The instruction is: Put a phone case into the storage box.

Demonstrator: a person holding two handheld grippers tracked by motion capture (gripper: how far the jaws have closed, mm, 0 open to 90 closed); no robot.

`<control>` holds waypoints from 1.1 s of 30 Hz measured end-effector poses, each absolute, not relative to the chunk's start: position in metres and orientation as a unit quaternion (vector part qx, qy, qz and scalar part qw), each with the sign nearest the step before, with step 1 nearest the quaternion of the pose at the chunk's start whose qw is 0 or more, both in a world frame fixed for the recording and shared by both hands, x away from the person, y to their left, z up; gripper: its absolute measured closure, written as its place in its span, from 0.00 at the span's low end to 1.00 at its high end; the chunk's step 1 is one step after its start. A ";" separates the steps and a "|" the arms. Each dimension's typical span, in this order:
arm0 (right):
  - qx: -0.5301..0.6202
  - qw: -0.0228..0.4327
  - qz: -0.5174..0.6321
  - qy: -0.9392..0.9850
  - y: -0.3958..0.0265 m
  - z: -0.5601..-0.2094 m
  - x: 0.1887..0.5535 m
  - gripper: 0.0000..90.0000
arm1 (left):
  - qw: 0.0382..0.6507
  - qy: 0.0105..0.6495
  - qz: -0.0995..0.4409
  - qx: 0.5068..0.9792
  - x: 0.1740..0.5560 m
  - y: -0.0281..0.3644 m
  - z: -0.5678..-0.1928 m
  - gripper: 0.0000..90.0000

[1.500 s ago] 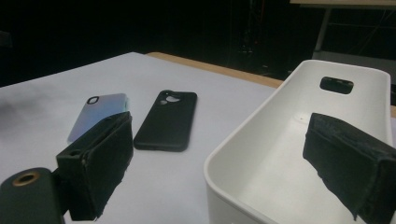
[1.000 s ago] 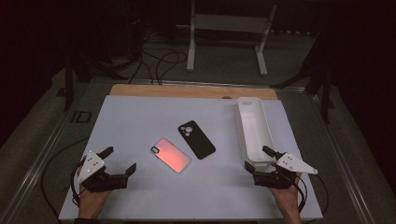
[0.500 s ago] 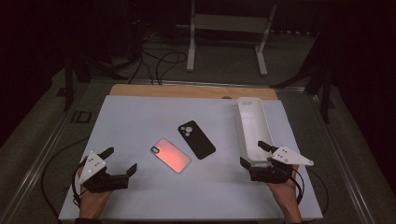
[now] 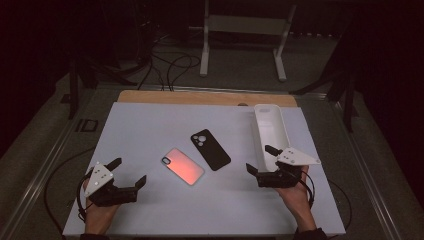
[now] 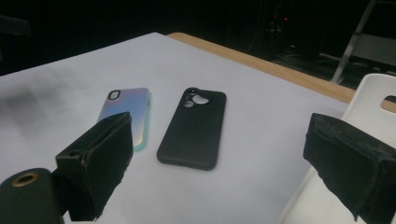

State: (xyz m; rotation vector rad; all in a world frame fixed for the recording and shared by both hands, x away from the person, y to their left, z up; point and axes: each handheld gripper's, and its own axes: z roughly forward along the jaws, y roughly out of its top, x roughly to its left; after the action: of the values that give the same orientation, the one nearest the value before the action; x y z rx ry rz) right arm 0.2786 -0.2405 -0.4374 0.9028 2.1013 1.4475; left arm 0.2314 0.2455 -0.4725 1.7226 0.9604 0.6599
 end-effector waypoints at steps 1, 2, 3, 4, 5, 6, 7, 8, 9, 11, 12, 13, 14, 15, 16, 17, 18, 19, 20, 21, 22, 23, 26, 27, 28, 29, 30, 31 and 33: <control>0.325 0.215 0.522 0.759 -0.239 -0.437 0.280 0.09 | 0.507 0.398 0.274 0.714 0.231 0.246 -0.472 0.00; 0.324 0.213 0.520 0.761 -0.237 -0.437 0.281 0.09 | 0.507 0.398 0.274 0.714 0.231 0.246 -0.472 0.00; 0.324 0.213 0.516 0.764 -0.234 -0.437 0.282 0.09 | 0.508 0.398 0.274 0.713 0.231 0.246 -0.472 0.00; 0.321 0.213 0.512 0.767 -0.232 -0.437 0.284 0.09 | 0.508 0.398 0.274 0.713 0.231 0.246 -0.472 0.00; 0.321 0.211 0.510 0.770 -0.230 -0.437 0.285 0.09 | 0.509 0.399 0.274 0.712 0.231 0.246 -0.472 0.00; 0.321 0.207 0.508 0.772 -0.228 -0.437 0.286 0.09 | 0.508 0.399 0.274 0.713 0.231 0.246 -0.472 0.00; 0.320 0.205 0.507 0.774 -0.226 -0.437 0.288 0.09 | 0.508 0.399 0.274 0.713 0.231 0.246 -0.472 0.00; 0.319 0.203 0.505 0.776 -0.224 -0.437 0.289 0.09 | 0.508 0.399 0.274 0.713 0.231 0.246 -0.472 0.00; 0.318 0.203 0.503 0.778 -0.222 -0.437 0.290 0.09 | 0.508 0.398 0.274 0.713 0.231 0.246 -0.472 0.00; 0.318 0.201 0.501 0.779 -0.220 -0.437 0.291 0.09 | 0.508 0.398 0.274 0.713 0.231 0.246 -0.472 0.00; 0.319 0.195 0.498 0.782 -0.215 -0.435 0.293 0.09 | 0.508 0.398 0.274 0.713 0.231 0.246 -0.472 0.00; 0.319 0.193 0.498 0.783 -0.213 -0.435 0.294 0.09 | 0.508 0.398 0.274 0.713 0.231 0.246 -0.472 0.00; 0.318 0.192 0.496 0.784 -0.211 -0.434 0.295 0.08 | 0.508 0.398 0.274 0.713 0.231 0.246 -0.472 0.00; 0.319 0.190 0.494 0.786 -0.208 -0.433 0.296 0.08 | 0.508 0.399 0.274 0.713 0.231 0.246 -0.472 0.00; 0.316 0.190 0.490 0.789 -0.205 -0.432 0.297 0.08 | 0.508 0.399 0.274 0.712 0.231 0.246 -0.472 0.00; 0.315 0.189 0.486 0.793 -0.202 -0.432 0.298 0.08 | 0.509 0.399 0.274 0.712 0.231 0.246 -0.472 0.00; 0.311 0.189 0.485 0.795 -0.200 -0.431 0.299 0.08 | 0.508 0.400 0.274 0.712 0.231 0.247 -0.472 0.00; 0.309 0.190 0.484 0.797 -0.196 -0.430 0.300 0.08 | 0.508 0.400 0.274 0.712 0.231 0.247 -0.472 0.00; 0.307 0.189 0.483 0.798 -0.194 -0.430 0.301 0.08 | 0.509 0.400 0.273 0.712 0.231 0.247 -0.472 0.00; 0.306 0.188 0.481 0.800 -0.192 -0.429 0.302 0.08 | 0.509 0.399 0.273 0.712 0.231 0.247 -0.472 0.00; 0.304 0.187 0.481 0.801 -0.189 -0.428 0.303 0.08 | 0.509 0.399 0.273 0.712 0.231 0.247 -0.472 0.00; 0.303 0.186 0.480 0.802 -0.187 -0.428 0.304 0.08 | 0.509 0.400 0.273 0.712 0.231 0.247 -0.472 0.00; 0.295 0.185 0.475 0.808 -0.179 -0.426 0.307 0.08 | 0.509 0.400 0.273 0.712 0.231 0.247 -0.473 0.00; 0.294 0.184 0.472 0.810 -0.176 -0.426 0.308 0.08 | 0.509 0.399 0.273 0.712 0.231 0.246 -0.473 0.00; 0.294 0.184 0.469 0.812 -0.173 -0.425 0.310 0.08 | 0.508 0.399 0.273 0.713 0.231 0.246 -0.473 0.00; 0.292 0.183 0.467 0.814 -0.171 -0.425 0.311 0.08 | 0.508 0.399 0.272 0.713 0.231 0.246 -0.473 0.00; 0.292 0.182 0.465 0.816 -0.168 -0.425 0.312 0.08 | 0.508 0.399 0.273 0.713 0.231 0.246 -0.473 0.00; 0.292 0.180 0.464 0.817 -0.166 -0.425 0.314 0.08 | 0.509 0.399 0.272 0.712 0.231 0.246 -0.473 0.00; 0.291 0.178 0.459 0.820 -0.162 -0.425 0.316 0.08 | 0.509 0.400 0.273 0.712 0.231 0.247 -0.473 0.00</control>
State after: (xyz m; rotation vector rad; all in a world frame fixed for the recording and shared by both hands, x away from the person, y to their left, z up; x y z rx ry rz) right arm 0.3157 -0.1615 -0.4245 0.8228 2.3201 1.2988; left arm 0.2310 0.2466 -0.4726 1.7159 0.9632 0.6569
